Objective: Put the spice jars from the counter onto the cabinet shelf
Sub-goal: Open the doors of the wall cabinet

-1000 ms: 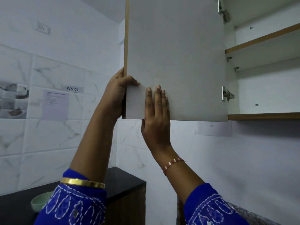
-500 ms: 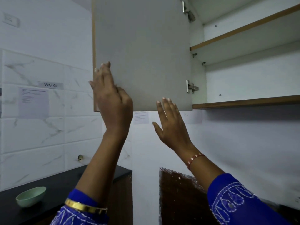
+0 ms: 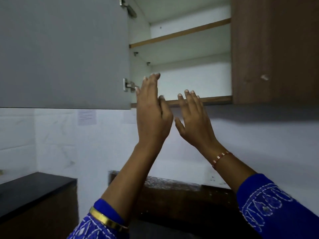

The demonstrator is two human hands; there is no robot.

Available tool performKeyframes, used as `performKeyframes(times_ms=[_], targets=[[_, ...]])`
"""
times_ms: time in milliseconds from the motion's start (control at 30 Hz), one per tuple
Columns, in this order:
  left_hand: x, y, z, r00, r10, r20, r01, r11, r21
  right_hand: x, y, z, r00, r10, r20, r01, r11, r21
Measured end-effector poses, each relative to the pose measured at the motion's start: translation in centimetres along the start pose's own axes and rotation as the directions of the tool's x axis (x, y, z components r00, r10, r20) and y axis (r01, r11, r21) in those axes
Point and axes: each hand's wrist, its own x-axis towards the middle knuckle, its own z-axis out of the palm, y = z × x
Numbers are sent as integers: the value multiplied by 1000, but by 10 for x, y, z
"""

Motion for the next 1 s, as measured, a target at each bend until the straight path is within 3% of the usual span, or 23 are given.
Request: performKeyframes(times_ms=[267,467,700,833,1000], targets=[[-39,41,78,962,-69,263,125,971,-203,-26,98,-31,990,110,84,-92,976,-195],[-42,47,113,929,-72,363,192,932,-306,-26,144,-35,963,209,170,-132,917,-377],[-24,31,146,912,-78,402,234,905,-354,4,182,-13,941,224,254,-54,840,-540],[-8,15,160,903,-48,426,230,893,-387,24,192,4,885,367,288,-124,781,-613],[9,4,175,898,-53,436,261,863,-432,24,191,19,858,425,287,-160,753,-639]])
